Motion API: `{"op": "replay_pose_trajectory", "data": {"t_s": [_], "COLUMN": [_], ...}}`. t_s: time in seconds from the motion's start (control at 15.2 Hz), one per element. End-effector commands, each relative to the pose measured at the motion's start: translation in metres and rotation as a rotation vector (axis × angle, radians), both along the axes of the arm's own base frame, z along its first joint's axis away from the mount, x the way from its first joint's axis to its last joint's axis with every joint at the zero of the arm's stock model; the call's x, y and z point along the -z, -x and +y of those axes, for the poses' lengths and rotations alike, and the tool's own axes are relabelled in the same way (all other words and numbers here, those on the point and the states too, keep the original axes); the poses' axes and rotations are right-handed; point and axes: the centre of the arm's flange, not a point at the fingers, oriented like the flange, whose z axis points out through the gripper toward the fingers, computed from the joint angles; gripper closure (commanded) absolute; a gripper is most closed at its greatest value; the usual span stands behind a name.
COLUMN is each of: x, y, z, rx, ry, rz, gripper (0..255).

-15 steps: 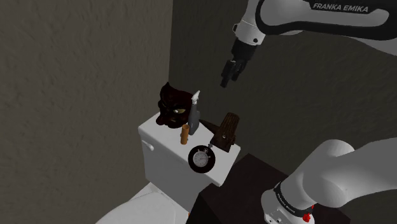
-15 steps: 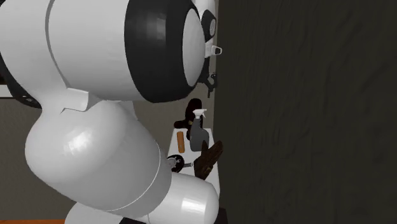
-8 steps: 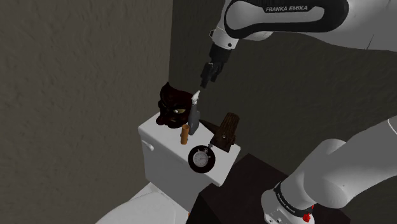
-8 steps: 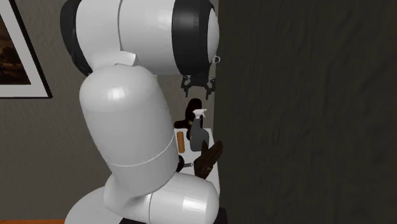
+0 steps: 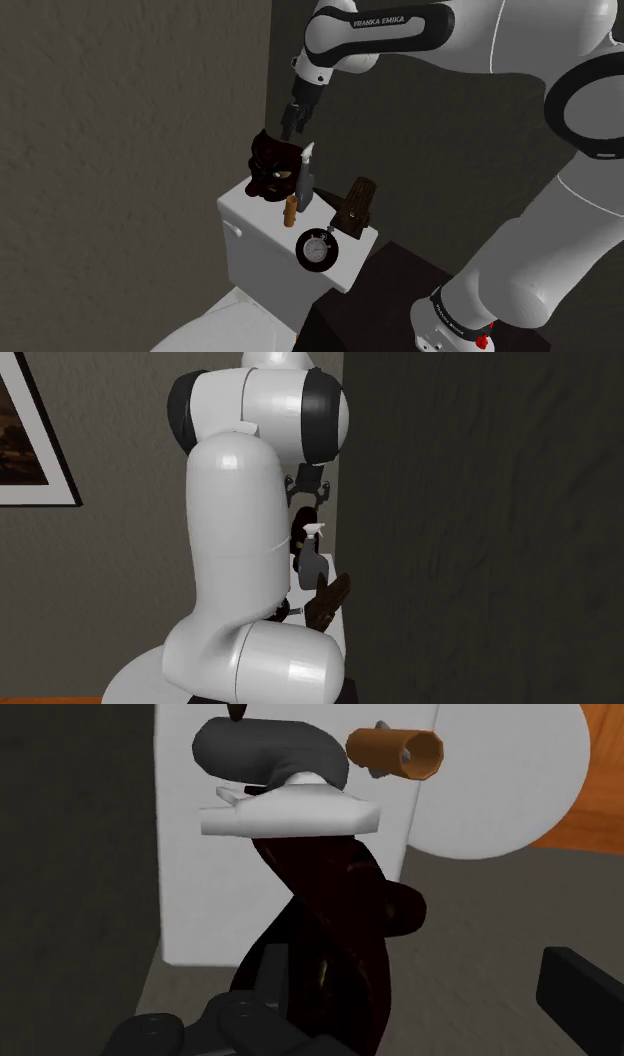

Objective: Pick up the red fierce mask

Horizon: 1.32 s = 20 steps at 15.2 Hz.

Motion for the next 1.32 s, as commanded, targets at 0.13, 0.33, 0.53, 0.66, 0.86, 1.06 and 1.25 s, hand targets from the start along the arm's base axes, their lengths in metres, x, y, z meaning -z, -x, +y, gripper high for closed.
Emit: {"op": "replay_pose_trajectory", "data": {"t_s": [0.13, 0.33, 0.53, 0.66, 0.86, 1.06, 1.25], "x": [0.020, 0.036, 0.052, 0.060, 0.060, 0.060, 0.060], "y": [-0.036, -0.036, -0.036, -0.036, -0.036, -0.036, -0.036], "z": [0.022, 0.022, 0.022, 0.022, 0.022, 0.022, 0.022], "rx": [-0.053, -0.053, -0.053, -0.053, -0.053, -0.053, -0.053], "ry": [-0.034, -0.034, -0.034, -0.034, -0.034, -0.034, -0.034], "rz": [0.002, 0.002, 0.002, 0.002, 0.002, 0.002, 0.002], "gripper": [0, 0, 0, 0, 255, 255, 255]}}
